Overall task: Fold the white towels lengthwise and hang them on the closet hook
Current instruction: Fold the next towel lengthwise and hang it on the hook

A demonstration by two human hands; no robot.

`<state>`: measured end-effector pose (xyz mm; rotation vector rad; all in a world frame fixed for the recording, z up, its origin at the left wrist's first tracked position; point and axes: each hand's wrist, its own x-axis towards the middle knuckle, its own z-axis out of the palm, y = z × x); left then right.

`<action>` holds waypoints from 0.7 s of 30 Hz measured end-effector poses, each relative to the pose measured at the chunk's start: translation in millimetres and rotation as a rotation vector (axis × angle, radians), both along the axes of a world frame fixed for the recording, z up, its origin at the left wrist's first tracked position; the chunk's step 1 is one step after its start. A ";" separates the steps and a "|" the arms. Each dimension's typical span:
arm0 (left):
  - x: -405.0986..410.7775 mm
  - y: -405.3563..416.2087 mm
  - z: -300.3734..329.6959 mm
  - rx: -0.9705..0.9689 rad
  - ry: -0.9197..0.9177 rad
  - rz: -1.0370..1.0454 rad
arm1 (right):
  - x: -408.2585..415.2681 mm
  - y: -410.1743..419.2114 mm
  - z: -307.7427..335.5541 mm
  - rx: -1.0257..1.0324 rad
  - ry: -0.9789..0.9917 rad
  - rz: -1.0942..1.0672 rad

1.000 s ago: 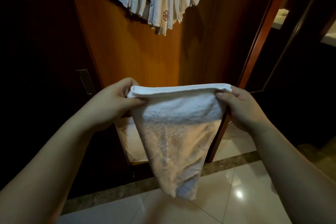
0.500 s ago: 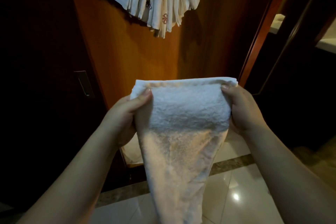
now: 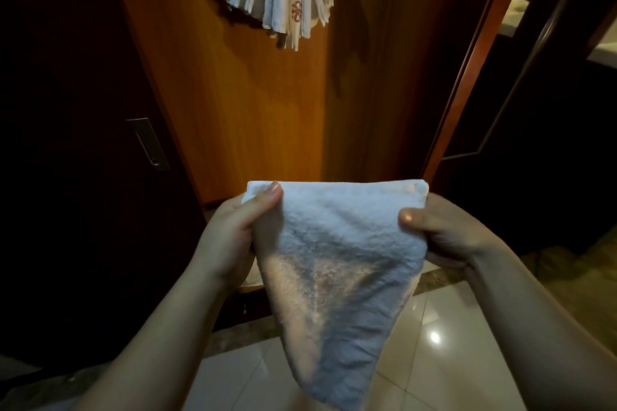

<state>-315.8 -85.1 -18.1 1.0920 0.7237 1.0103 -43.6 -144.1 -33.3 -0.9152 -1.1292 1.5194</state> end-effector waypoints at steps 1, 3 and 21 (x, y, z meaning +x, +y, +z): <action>-2.0 0.2 -2.5 0.013 0.017 -0.017 | 1.3 -0.9 -2.2 -0.018 -0.017 0.022; -6.4 1.6 -8.4 0.031 0.057 -0.039 | 1.2 -1.4 -6.5 -0.051 -0.027 0.012; 54.4 -52.1 -71.3 0.039 0.404 0.447 | -150.1 -11.4 -64.0 -0.231 -0.262 -0.753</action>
